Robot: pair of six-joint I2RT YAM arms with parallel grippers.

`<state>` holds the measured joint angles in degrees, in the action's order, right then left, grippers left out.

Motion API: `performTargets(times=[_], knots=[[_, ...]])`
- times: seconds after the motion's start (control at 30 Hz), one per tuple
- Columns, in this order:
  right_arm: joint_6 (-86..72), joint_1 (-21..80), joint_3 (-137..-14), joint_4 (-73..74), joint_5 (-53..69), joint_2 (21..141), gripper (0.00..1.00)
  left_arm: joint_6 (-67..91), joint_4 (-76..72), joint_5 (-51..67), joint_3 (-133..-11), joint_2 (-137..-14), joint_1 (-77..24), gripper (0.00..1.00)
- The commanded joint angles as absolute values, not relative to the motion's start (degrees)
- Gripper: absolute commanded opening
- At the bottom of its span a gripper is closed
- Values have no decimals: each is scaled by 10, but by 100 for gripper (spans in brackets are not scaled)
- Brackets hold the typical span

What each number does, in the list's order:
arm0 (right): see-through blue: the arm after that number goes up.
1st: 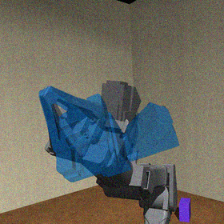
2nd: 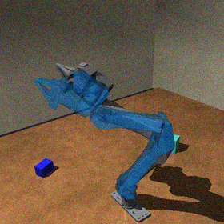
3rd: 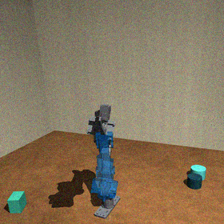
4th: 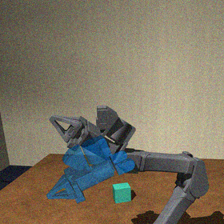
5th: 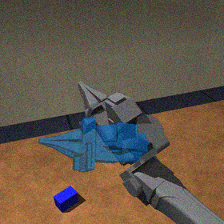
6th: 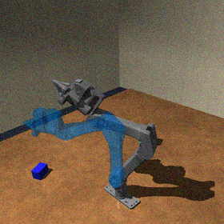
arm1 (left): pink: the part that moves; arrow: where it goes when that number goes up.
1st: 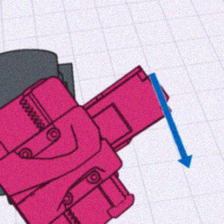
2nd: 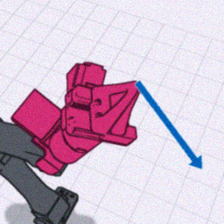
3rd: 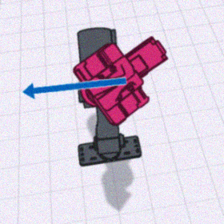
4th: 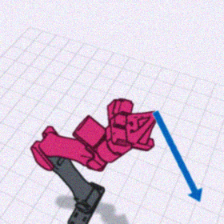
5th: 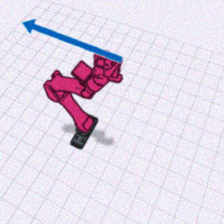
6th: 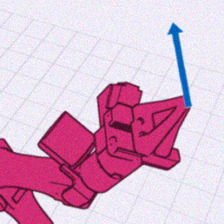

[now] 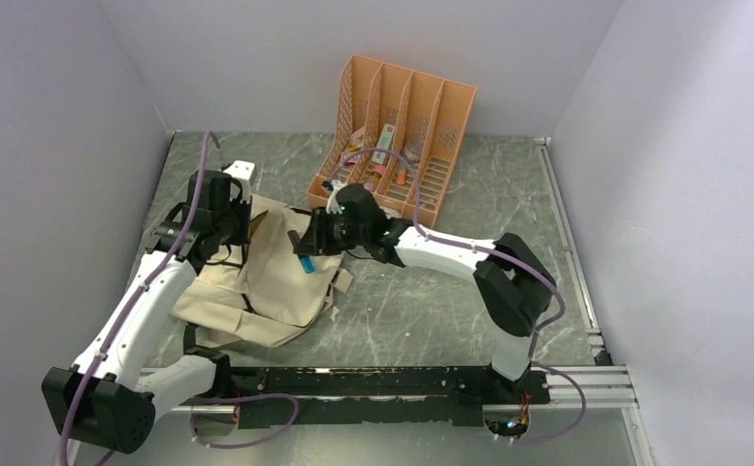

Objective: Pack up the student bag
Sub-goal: Place the stationery in the student bag.

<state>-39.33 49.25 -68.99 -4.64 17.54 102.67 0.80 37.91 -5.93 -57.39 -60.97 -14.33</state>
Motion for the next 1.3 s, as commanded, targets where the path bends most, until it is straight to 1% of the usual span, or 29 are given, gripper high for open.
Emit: performTargets(times=[0.0,0.2,0.43,0.73,1.0,1.13,1.17,1.27], knots=[[-465,509,-746,-108,214,1065,2,7,339,-18,-594,-592,-154,5],[-535,516,-780,-166,212,1133,1,11,339,-7,-594,-593,-155,5],[-601,519,-834,-224,242,1209,1,11,350,-14,-597,-593,-157,5],[-679,525,-893,-298,232,1270,2,17,362,-13,-589,-587,-158,5],[-673,540,-949,-330,162,1337,3,19,376,-27,-590,-575,-159,5],[-637,558,-994,-347,134,1371,3,22,379,-23,-587,-573,-159,5],[-621,563,-1008,-346,131,1377,6,23,380,-23,-586,-572,-159,5],[-570,579,-1026,-336,132,1384,20,20,383,-31,-585,-570,-159,5]])
